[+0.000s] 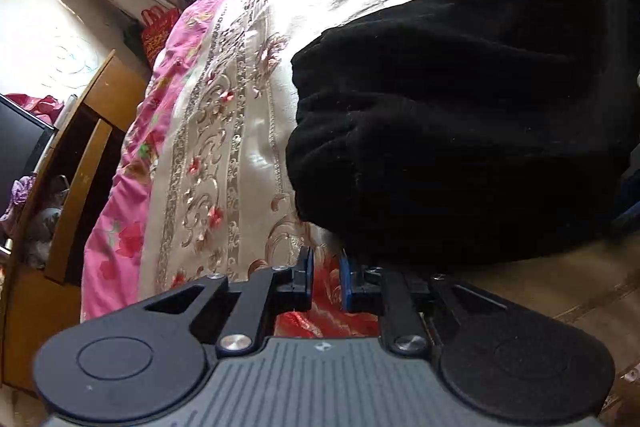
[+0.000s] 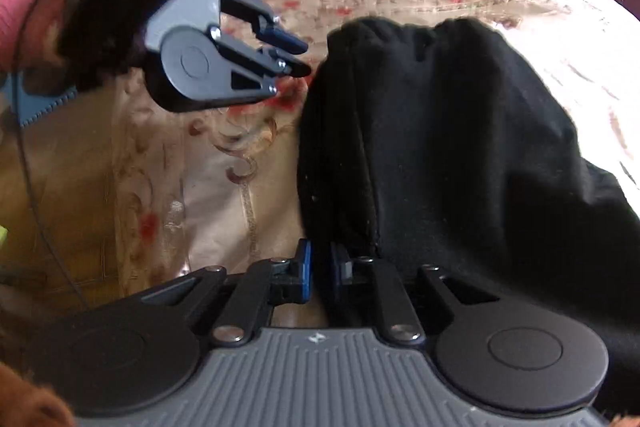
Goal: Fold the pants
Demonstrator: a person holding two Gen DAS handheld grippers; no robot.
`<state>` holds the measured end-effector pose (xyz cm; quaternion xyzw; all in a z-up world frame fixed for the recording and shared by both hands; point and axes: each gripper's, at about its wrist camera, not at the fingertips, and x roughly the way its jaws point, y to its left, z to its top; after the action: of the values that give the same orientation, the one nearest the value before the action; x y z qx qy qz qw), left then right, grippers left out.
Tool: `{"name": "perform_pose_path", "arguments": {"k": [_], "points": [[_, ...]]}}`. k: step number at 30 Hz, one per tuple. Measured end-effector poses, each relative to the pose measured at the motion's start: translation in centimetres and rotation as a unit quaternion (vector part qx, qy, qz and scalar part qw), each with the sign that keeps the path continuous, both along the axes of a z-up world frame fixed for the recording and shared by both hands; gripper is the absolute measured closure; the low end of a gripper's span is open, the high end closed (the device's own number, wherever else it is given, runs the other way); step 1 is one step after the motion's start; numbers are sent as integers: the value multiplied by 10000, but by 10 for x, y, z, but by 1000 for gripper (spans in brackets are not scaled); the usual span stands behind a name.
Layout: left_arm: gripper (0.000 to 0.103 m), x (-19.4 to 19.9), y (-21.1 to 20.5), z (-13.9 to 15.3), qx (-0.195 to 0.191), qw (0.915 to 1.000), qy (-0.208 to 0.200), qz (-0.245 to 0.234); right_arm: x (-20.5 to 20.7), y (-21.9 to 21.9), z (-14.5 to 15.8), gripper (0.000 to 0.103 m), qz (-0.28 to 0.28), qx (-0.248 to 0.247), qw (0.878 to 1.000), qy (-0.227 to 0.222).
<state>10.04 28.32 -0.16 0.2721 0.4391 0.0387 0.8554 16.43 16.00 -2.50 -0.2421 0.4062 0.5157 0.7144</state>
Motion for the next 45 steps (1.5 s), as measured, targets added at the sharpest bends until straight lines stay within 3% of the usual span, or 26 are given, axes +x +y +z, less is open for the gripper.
{"name": "perform_pose_path", "arguments": {"k": [4, 8, 10, 13, 15, 17, 19, 21, 27, 31, 35, 38, 39, 40, 42, 45], "points": [[70, -6, 4, 37, -427, 9963, -641, 374, -4, -24, 21, 89, -50, 325, 9993, -149], [69, 5, -15, 63, -775, 9906, -1126, 99, 1, -24, 28, 90, -258, 273, 9989, -287], [65, 14, -30, 48, -761, 9940, -769, -129, 12, -31, 28, 90, -496, 171, 9983, -242], [65, 22, -45, 0, -588, 9973, 403, -162, 29, -52, 27, 90, -976, -126, 9950, -194], [69, 13, -58, -8, -172, 9984, 400, -372, 42, -84, 38, 89, -1356, -147, 9904, -211], [69, 8, -70, 4, -155, 9986, 257, -436, 58, -119, 51, 87, -1852, -256, 9820, -254], [68, 7, -88, 24, -430, 9977, 95, -517, 79, -158, 61, 84, -2398, -418, 9694, -318], [66, 6, -114, 40, -716, 9940, -6, -825, 102, -197, 67, 73, -3007, -562, 9513, -393], [57, 12, -208, 47, -1604, 9660, 44, -2026, 182, -307, 64, 68, -4862, -511, 8723, -4], [57, 19, -252, 31, -1531, 9586, 109, -2400, 232, -352, 45, 64, -5760, -53, 8153, 584], [57, 23, -267, 31, -1529, 9559, 109, -2507, 265, -367, 30, 64, -6284, 278, 7707, 1019], [50, 32, -258, 35, -1636, 9567, 108, -2403, 282, -360, 20, 63, -6322, 49, 7686, 976], [50, 35, -258, 34, -1669, 9578, 138, -2337, 285, -358, 17, 85, -6350, -35, 7668, 940], [50, 37, -258, 32, -1694, 9587, 179, -2277, 290, -360, 11, 96, -6368, -8, 7653, 937], [51, 37, -259, 31, -1736, 9579, 208, -2276, 291, -368, 13, 98, -6439, 311, 7564, 1108], [56, 38, -263, 30, -1744, 9550, 232, -2389, 273, -381, 44, 98, -6348, 810, 7623, 968]]}}
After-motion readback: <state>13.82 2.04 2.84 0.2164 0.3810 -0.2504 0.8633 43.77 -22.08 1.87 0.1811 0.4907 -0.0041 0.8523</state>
